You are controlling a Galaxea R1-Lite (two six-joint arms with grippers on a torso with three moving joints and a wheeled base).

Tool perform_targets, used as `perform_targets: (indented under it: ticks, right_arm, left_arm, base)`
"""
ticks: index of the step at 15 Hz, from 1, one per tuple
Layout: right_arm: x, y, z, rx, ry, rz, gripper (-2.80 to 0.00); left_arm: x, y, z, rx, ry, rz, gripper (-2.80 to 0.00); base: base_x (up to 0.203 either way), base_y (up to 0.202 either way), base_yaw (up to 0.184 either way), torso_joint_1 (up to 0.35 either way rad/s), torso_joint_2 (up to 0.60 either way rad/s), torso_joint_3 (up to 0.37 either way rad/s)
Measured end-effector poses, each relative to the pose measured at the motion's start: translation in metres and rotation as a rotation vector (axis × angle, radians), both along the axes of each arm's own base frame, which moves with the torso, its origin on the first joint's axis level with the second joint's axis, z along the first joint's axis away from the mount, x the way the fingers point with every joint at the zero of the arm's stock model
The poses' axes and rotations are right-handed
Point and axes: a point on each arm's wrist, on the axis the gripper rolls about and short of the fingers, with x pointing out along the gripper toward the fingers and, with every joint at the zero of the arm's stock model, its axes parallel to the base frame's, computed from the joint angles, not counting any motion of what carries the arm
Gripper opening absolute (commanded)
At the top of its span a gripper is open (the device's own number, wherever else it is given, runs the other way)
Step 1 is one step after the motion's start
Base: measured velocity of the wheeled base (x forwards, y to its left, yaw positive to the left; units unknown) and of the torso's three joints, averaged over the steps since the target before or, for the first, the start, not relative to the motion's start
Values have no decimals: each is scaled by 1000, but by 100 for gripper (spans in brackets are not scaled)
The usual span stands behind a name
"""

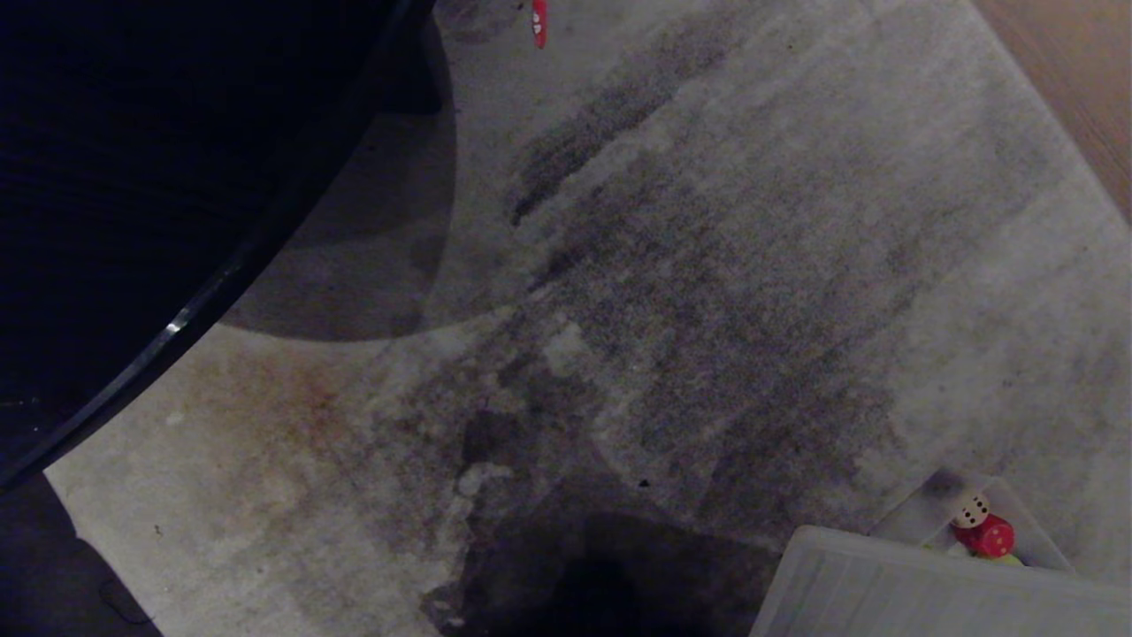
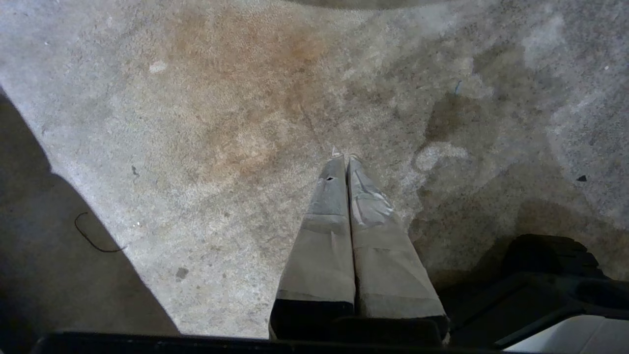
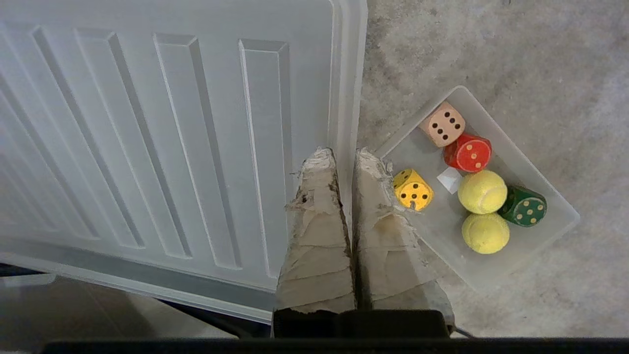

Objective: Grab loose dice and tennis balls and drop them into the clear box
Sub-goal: Close the lid

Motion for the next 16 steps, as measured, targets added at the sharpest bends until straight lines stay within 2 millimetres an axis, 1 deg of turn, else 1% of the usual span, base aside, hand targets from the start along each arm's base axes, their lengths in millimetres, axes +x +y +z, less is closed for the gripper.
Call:
perform_targets:
  ticks: [10,16]
  right_arm:
    - [0,0,0,0,1,-2,-280]
    - [0,0,0,-1,2,0,-280]
  left_arm:
    - [0,0,0,5,1,-1,-280]
    - [0,0,0,5,2,0,-280]
  base:
    - [0,0,0,0,0,4]
    - [0,0,0,1,2,173]
